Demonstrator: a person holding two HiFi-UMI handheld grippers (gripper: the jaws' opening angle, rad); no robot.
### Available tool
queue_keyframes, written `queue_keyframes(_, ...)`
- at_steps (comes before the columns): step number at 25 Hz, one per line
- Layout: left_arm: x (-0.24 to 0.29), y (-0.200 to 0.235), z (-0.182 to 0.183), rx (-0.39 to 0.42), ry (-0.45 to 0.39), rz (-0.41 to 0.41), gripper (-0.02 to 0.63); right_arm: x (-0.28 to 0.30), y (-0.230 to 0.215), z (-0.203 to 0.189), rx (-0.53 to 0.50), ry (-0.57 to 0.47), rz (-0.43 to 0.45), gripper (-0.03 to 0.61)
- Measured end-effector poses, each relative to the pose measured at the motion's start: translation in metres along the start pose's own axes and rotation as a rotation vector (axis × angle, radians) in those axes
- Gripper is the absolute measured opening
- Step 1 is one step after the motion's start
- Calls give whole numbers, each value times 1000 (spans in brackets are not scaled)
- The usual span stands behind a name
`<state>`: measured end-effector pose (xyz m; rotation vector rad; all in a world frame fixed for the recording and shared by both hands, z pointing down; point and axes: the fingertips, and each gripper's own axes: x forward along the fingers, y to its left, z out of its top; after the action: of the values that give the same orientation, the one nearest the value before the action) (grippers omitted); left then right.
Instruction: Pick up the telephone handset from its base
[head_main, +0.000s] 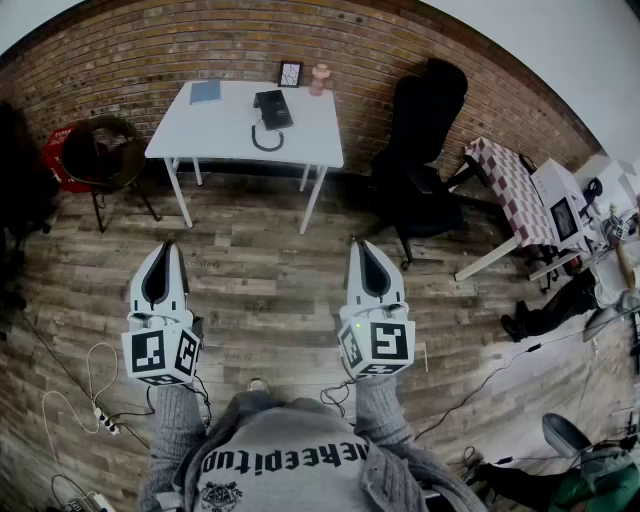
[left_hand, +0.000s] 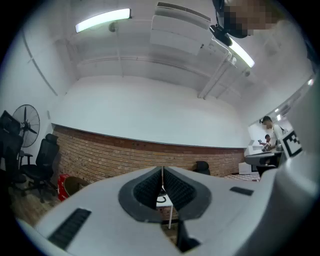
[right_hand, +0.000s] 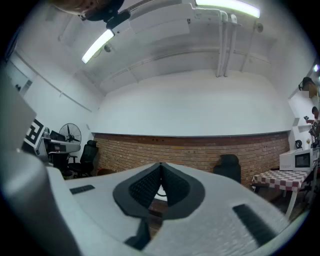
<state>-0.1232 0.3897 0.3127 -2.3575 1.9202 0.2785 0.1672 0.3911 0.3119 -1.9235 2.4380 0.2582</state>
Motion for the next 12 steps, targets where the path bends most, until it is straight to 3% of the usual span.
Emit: queue_keyframes(12,0,-5,-2,-2,10,-21,14,-4,-2,-2,3,8,-20,5)
